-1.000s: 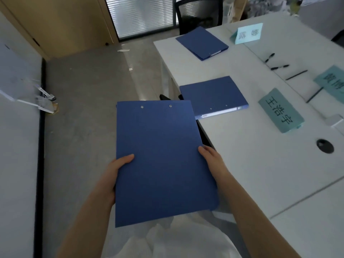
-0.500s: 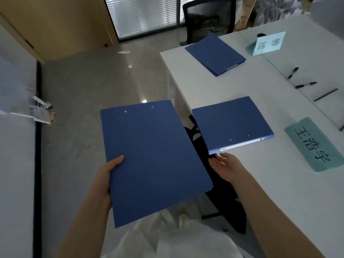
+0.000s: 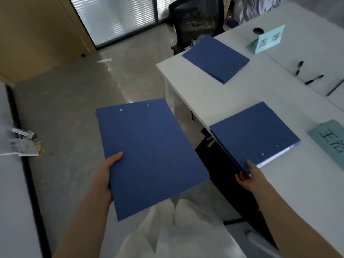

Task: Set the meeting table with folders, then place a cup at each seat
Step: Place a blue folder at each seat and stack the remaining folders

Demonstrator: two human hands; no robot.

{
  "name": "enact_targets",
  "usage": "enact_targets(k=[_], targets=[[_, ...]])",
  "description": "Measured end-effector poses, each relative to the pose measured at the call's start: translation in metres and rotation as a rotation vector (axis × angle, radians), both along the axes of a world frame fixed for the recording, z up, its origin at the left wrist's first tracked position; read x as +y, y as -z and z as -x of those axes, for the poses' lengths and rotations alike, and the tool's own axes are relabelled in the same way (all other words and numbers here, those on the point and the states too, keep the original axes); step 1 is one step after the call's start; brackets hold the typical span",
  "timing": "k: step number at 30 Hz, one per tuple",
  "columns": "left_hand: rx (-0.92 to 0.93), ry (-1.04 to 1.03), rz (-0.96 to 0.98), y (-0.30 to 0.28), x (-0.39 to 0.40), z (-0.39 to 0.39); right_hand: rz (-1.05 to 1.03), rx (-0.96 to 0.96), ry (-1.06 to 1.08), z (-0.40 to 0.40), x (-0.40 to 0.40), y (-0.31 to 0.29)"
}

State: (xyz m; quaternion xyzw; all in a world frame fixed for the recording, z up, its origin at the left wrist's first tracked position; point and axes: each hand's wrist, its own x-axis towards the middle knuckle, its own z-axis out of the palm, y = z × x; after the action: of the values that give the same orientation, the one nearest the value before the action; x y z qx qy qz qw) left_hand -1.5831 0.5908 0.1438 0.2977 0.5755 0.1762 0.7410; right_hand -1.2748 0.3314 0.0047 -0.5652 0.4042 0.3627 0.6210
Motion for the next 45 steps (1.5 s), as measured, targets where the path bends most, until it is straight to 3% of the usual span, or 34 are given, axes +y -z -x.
enact_targets(k=[4, 12, 17, 21, 29, 37, 42, 45], targets=[[-0.014, 0.047, 0.019, 0.004, 0.022, -0.021, -0.019, -0.119, 0.052, -0.009, 0.006, -0.004], [-0.027, 0.105, 0.049, 0.005, 0.051, -0.068, -0.405, -0.179, 0.263, -0.016, 0.032, -0.059], [-0.035, 0.137, 0.020, -0.002, 0.066, -0.098, -0.621, -0.236, 0.085, -0.023, 0.039, -0.081], [-0.043, 0.171, 0.004, -0.008, 0.075, -0.117, -0.651, -0.252, -0.156, -0.035, 0.052, -0.102], [-0.055, 0.158, -0.017, -0.009, 0.096, -0.123, -0.392, -0.404, -0.862, -0.054, 0.101, -0.142], [-0.043, 0.060, 0.006, 0.003, 0.124, -0.109, -0.237, -0.445, -1.340, -0.041, 0.184, -0.147], [-0.025, 0.024, -0.014, 0.012, 0.164, -0.089, 0.459, -0.847, -1.916, -0.032, 0.232, -0.140], [-0.042, 0.030, -0.011, 0.013, 0.206, -0.071, 0.475, -0.906, -1.799, -0.022, 0.275, -0.129]])
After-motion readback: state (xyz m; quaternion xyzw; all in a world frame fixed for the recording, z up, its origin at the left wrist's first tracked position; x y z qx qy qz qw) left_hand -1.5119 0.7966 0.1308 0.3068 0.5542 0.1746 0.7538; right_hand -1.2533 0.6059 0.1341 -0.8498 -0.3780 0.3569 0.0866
